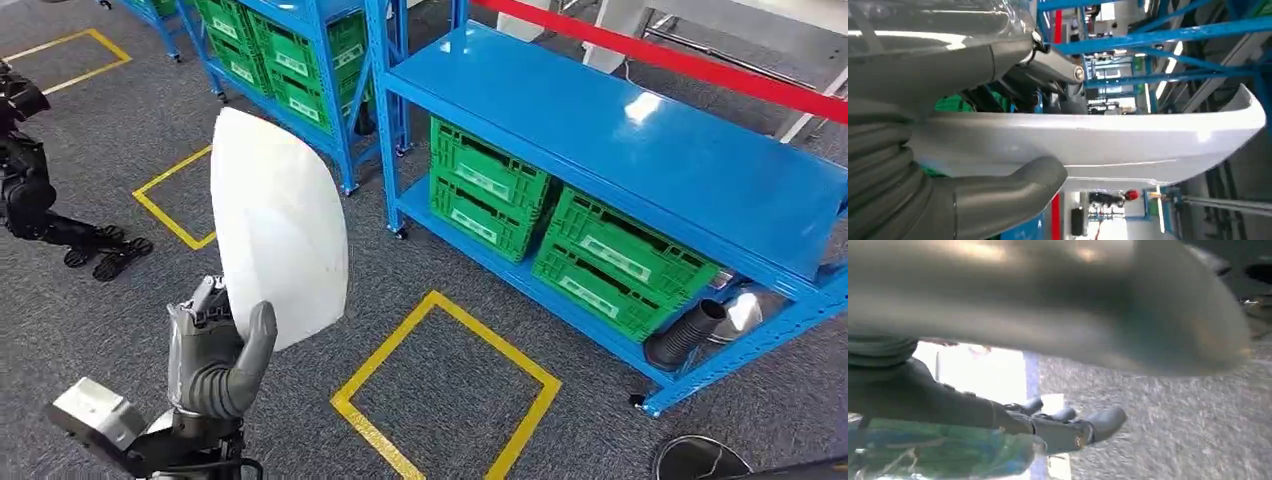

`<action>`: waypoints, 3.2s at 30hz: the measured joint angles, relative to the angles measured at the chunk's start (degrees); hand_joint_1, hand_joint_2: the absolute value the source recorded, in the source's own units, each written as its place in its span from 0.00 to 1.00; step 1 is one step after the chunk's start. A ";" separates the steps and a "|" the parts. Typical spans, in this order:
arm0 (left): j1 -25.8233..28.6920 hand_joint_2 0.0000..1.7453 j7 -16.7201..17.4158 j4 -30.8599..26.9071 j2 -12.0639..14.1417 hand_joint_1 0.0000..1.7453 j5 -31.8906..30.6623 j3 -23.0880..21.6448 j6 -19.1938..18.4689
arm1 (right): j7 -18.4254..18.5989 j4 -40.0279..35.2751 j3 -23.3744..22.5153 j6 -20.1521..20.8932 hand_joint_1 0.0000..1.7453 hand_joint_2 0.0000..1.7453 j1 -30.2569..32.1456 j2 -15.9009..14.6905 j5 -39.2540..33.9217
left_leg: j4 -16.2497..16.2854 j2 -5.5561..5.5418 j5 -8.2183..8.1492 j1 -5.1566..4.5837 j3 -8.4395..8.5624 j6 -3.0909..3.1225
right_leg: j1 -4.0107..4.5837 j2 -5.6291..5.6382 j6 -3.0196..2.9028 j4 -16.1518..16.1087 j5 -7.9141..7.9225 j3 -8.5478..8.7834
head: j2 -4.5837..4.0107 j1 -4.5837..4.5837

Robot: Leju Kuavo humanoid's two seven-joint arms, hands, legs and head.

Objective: Take the parts from the cabinet and place them on the table.

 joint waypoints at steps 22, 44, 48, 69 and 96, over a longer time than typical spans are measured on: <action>-1.13 1.00 -2.14 -0.02 -0.39 1.00 0.28 0.92 0.46 | -0.70 -1.38 0.02 -2.91 0.00 0.00 -0.63 -0.70 4.04 | -1.49 6.09 0.16 -0.68 1.19 1.97 | 0.44 -5.35 0.55 12.80 -7.88 -4.95 | 0.00 -0.26; -1.22 1.00 -1.59 -0.04 -0.37 1.00 0.20 1.38 1.09 | 0.09 -3.21 0.02 -2.45 0.00 0.00 -0.10 -0.98 4.83 | 1.35 11.69 -0.01 -1.34 -0.50 -0.45 | 0.35 -10.36 -0.46 -0.07 -1.02 1.18 | 0.00 -1.27; -1.10 1.00 -1.51 -0.11 -0.42 1.00 0.20 1.40 1.09 | 0.24 -3.58 0.04 -2.41 0.00 0.00 -0.14 -0.96 4.83 | 0.13 9.11 0.15 -1.38 -0.76 1.32 | 0.39 -12.93 0.79 -0.67 -1.26 1.81 | 0.00 -1.05; -0.92 1.00 -1.31 -0.28 -0.48 1.00 1.01 1.31 1.14 | 0.70 -4.07 0.04 -2.10 0.00 0.00 0.30 -1.22 5.33 | 17.46 5.51 -7.46 -0.01 -9.10 -1.21 | -0.03 -6.69 -1.16 -0.48 0.87 -0.42 | 0.00 -1.00; -0.90 1.00 -1.66 -0.50 -0.39 1.00 1.42 1.42 1.90 | 1.07 -4.87 0.04 -1.55 0.00 0.00 0.08 -1.55 6.05 | 3.96 3.45 -2.67 -0.67 -2.22 0.11 | -0.08 -3.70 -0.69 -0.94 1.73 -0.81 | 0.00 -0.65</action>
